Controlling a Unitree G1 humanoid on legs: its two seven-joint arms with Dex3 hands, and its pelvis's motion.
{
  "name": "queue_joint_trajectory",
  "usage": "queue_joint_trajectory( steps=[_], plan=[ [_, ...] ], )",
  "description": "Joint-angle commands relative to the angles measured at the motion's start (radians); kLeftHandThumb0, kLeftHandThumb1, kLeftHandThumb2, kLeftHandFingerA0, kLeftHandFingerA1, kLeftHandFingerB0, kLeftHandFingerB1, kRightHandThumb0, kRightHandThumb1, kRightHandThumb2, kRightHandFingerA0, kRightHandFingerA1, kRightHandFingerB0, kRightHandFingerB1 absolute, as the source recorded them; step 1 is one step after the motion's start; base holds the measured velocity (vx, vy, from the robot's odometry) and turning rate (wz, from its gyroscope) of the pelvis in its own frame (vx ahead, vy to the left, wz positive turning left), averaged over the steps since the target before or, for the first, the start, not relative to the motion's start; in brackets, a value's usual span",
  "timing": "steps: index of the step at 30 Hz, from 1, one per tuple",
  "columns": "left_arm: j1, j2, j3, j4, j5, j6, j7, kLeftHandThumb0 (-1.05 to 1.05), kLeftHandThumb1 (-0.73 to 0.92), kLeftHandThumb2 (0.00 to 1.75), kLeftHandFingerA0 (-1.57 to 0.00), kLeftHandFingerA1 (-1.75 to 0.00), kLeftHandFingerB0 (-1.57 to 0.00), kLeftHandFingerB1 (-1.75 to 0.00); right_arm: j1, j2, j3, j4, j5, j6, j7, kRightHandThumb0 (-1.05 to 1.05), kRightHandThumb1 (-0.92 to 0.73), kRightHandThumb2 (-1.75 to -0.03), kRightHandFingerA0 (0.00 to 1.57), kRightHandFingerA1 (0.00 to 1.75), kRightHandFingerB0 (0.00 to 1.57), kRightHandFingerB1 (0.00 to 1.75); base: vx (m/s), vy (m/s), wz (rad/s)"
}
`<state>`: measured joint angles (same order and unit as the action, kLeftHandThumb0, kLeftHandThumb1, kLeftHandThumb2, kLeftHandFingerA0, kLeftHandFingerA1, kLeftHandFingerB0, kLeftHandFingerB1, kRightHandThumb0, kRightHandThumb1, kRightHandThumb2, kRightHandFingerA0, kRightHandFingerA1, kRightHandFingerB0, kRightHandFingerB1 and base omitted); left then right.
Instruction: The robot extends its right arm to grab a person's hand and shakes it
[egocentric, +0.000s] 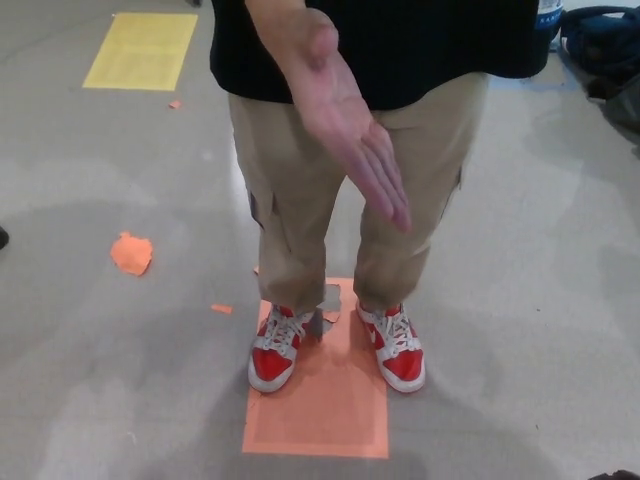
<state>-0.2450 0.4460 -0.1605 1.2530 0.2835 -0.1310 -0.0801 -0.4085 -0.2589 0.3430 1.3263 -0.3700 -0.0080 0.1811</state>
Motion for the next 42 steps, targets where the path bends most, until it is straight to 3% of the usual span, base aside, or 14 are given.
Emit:
queue_joint_trajectory(
  steps=[1,2,12,13,15,16,20,21,26,31,32,33,34,42],
  plan=[
    [0.002,0.021,-0.016,0.029,0.026,-0.051,-0.001,-0.27,0.59,1.08,-0.07,-0.50,-0.08,-0.50,-0.012,-0.011,-0.015,0.010,-0.007,-0.032,-0.006,-0.73,-0.82,-0.83,0.06,0.18,0.10,0.22,0.00,0.000,0.00],
    [-0.001,0.021,-0.017,0.032,0.026,-0.047,0.000,-0.28,0.59,1.08,-0.06,-0.50,-0.07,-0.49,-0.016,-0.009,-0.024,0.005,-0.002,-0.043,-0.027,-0.90,-0.89,-1.20,0.01,0.11,0.00,0.07,0.00,0.000,0.00],
    [0.032,0.016,-0.008,0.041,0.012,-0.070,-0.007,-0.28,0.60,1.08,-0.06,-0.50,-0.06,-0.49,0.052,0.018,-0.229,-0.336,0.102,-0.232,-0.154,-0.88,-0.74,-1.05,0.07,0.38,0.05,0.09,0.00,0.000,0.00],
    [0.034,0.017,-0.006,0.041,0.009,-0.069,-0.013,-0.50,0.79,0.64,-0.21,-0.31,-0.17,-0.30,0.076,0.014,-0.221,-0.424,0.084,-0.221,-0.164,-0.92,-0.77,-1.06,0.08,0.22,0.06,0.05,0.00,0.000,0.00],
    [0.036,0.018,-0.003,0.041,0.006,-0.068,-0.018,-0.49,0.79,0.64,-0.21,-0.31,-0.17,-0.30,0.132,0.006,-0.210,-0.617,0.054,-0.180,-0.171,-0.88,-0.76,-1.07,0.04,0.21,0.02,0.08,0.00,0.000,0.00],
    [0.034,0.018,-0.007,0.043,0.011,-0.063,-0.012,-0.27,0.59,1.08,-0.06,-0.50,-0.06,-0.49,0.183,0.003,-0.209,-0.833,0.029,-0.134,-0.162,-0.85,-0.75,-1.06,0.00,0.17,0.00,0.09,0.00,0.000,0.00],
    [0.027,0.020,-0.010,0.043,0.014,-0.054,-0.011,-0.27,0.60,1.08,-0.06,-0.50,-0.06,-0.49,0.229,-0.003,-0.196,-1.239,-0.089,-0.016,-0.130,-0.93,-0.80,-1.13,0.00,0.07,0.00,0.05,0.00,0.000,0.00],
    [0.027,0.020,-0.008,0.043,0.012,-0.055,-0.014,-0.49,0.79,0.64,-0.20,-0.31,-0.18,-0.30,0.233,0.000,-0.195,-1.316,-0.111,0.012,-0.114,-0.92,-0.80,-1.12,0.00,0.09,0.00,0.06,0.00,0.000,0.00],
    [0.041,0.018,-0.001,0.048,0.006,-0.059,-0.010,-0.49,0.79,0.64,-0.21,-0.32,-0.17,-0.31,0.211,0.052,-0.145,-1.662,-0.277,0.158,-0.008,-0.89,-0.77,-1.12,0.00,0.18,0.00,0.11,0.00,0.000,0.00],
    [0.050,0.020,-0.005,0.046,0.009,-0.065,-0.011,-0.50,0.80,0.64,-0.21,-0.31,-0.17,-0.30,0.138,0.098,-0.096,-1.768,-0.375,0.242,0.065,-0.97,-0.82,-1.15,0.00,0.12,0.00,0.05,0.00,0.000,0.00],
    [0.051,0.016,-0.004,0.050,0.009,-0.055,-0.002,-0.27,0.60,1.08,-0.06,-0.49,-0.06,-0.49,0.096,0.133,-0.070,-1.784,-0.415,0.279,0.084,-0.96,-0.81,-1.15,0.00,0.15,0.00,0.06,0.00,0.000,0.00],
    [0.052,0.015,-0.003,0.051,0.008,-0.054,-0.001,-0.27,0.60,1.08,-0.06,-0.49,-0.06,-0.49,0.085,0.143,-0.062,-1.791,-0.431,0.294,0.093,-0.96,-0.81,-1.15,0.00,0.15,0.00,0.06,0.00,0.000,0.00],
    [0.052,0.016,-0.007,0.051,0.012,-0.052,-0.001,-0.49,0.79,0.64,-0.21,-0.31,-0.18,-0.30,0.069,0.154,-0.050,-1.792,-0.457,0.310,0.104,-0.97,-0.82,-1.17,0.00,0.15,0.00,0.07,0.00,0.000,0.00],
    [0.051,0.020,-0.008,0.049,0.011,-0.042,-0.012,-0.49,0.79,0.64,-0.20,-0.31,-0.18,-0.30,-0.045,0.237,0.021,-1.774,-0.583,0.416,0.167,-0.99,-0.79,-1.16,0.00,0.14,0.00,0.05,0.00,0.000,0.00]
  ],
)
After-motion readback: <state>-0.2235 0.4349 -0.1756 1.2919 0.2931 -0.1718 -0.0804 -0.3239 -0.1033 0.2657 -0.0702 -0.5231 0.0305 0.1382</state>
